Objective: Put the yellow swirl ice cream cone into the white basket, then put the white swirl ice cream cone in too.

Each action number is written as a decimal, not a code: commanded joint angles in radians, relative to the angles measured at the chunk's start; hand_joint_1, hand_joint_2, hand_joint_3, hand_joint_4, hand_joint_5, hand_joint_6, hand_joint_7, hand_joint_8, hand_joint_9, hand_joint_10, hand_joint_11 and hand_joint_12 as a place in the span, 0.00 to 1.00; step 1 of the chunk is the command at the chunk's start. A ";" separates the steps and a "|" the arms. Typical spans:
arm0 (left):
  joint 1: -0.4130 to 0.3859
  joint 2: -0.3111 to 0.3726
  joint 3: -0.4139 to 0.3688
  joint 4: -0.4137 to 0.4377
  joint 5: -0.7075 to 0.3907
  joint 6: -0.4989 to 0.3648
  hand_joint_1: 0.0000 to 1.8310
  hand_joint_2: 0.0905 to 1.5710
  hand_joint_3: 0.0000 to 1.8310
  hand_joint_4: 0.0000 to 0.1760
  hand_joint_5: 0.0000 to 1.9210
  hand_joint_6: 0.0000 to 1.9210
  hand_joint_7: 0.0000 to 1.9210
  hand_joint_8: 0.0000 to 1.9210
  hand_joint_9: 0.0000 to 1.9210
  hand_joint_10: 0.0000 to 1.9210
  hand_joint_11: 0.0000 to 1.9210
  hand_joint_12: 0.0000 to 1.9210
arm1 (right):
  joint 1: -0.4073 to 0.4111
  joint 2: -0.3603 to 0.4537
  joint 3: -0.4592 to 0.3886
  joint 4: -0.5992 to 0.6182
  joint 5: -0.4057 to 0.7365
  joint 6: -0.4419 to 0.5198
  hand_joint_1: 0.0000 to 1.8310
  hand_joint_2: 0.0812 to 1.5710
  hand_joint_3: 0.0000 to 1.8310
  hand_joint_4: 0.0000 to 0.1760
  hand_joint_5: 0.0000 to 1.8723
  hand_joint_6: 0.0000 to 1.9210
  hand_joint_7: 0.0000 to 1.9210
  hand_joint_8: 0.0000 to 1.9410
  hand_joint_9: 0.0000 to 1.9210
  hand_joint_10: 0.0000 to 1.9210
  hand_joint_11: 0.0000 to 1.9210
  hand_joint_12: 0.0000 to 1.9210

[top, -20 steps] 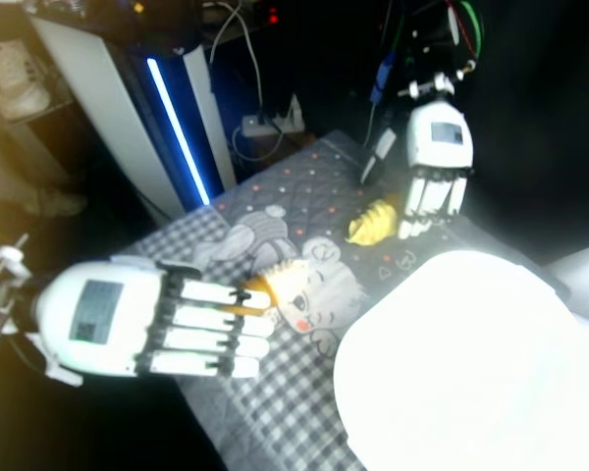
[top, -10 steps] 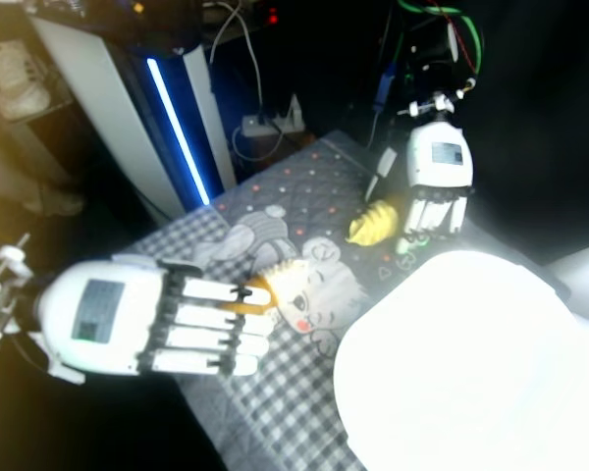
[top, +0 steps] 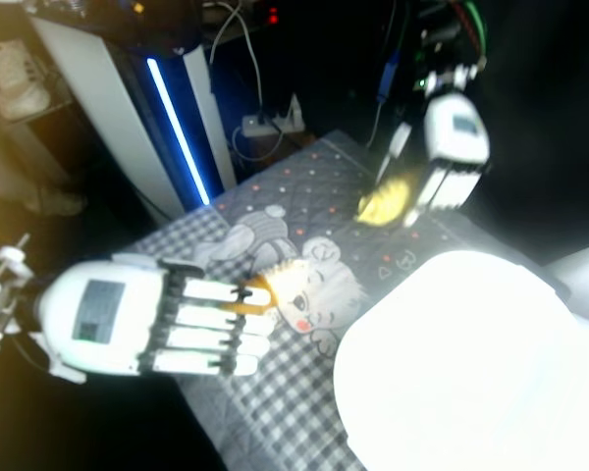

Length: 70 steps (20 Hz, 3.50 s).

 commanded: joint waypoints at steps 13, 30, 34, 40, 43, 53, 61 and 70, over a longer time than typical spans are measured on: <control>-0.297 -0.509 0.587 -0.046 0.359 0.087 0.69 0.62 0.00 0.00 0.60 0.35 0.68 0.24 0.65 0.03 0.44 0.50 | 0.006 -0.055 0.050 0.022 0.104 0.029 0.40 0.64 0.00 0.37 0.30 0.00 0.19 0.00 0.18 0.00 0.04 0.40; -0.151 -0.189 0.182 -0.163 -0.109 0.133 0.44 0.54 0.00 0.73 0.12 0.00 0.13 0.00 0.13 0.00 0.00 0.42 | 0.155 -0.050 0.032 -0.017 0.280 0.050 0.34 0.56 0.00 0.74 0.14 0.00 0.09 0.00 0.06 0.00 0.03 0.07; 0.022 0.009 -0.036 -0.282 -0.414 0.183 0.38 0.57 0.00 0.64 0.08 0.00 0.04 0.00 0.02 0.00 0.00 0.09 | 0.250 -0.060 0.008 -0.177 0.201 0.052 0.37 0.54 0.00 0.98 0.15 0.00 0.10 0.00 0.09 0.01 0.09 0.08; 0.241 0.162 -0.216 -0.336 -0.617 0.183 0.44 0.50 0.00 0.47 0.14 0.00 0.06 0.00 0.03 0.00 0.00 0.08 | 0.250 -0.116 0.053 -0.348 0.012 0.203 0.38 0.51 0.00 0.65 0.15 0.00 0.12 0.00 0.17 0.00 0.01 0.47; 0.285 0.157 -0.214 -0.385 -0.616 0.179 0.41 0.49 0.00 0.28 0.12 0.00 0.09 0.00 0.07 0.00 0.00 0.32 | 0.249 -0.173 0.098 -0.367 -0.062 0.210 0.45 0.48 0.00 0.43 0.15 0.00 0.13 0.00 0.17 0.01 0.04 0.45; 0.312 0.154 -0.210 -0.406 -0.627 0.155 0.44 0.51 0.00 0.00 0.13 0.00 0.11 0.00 0.10 0.00 0.00 0.37 | 0.249 -0.232 0.133 -0.427 -0.159 0.214 0.64 0.51 0.00 0.00 0.30 0.00 0.38 0.12 0.26 0.69 0.24 0.92; 0.324 0.155 -0.210 -0.409 -0.651 0.136 0.47 0.51 0.00 0.00 0.16 0.00 0.14 0.00 0.11 0.00 0.00 0.38 | 0.249 -0.249 0.144 -0.438 -0.184 0.214 0.76 0.64 0.00 0.00 0.58 0.36 0.62 0.26 0.57 0.55 0.38 0.67; 0.332 0.150 -0.205 -0.414 -0.655 0.131 0.49 0.50 0.00 0.00 0.19 0.00 0.17 0.00 0.15 0.00 0.00 0.48 | 0.250 -0.222 0.167 -0.203 0.021 0.160 0.66 0.64 0.00 0.00 0.62 0.35 0.61 0.89 0.68 0.97 0.71 0.99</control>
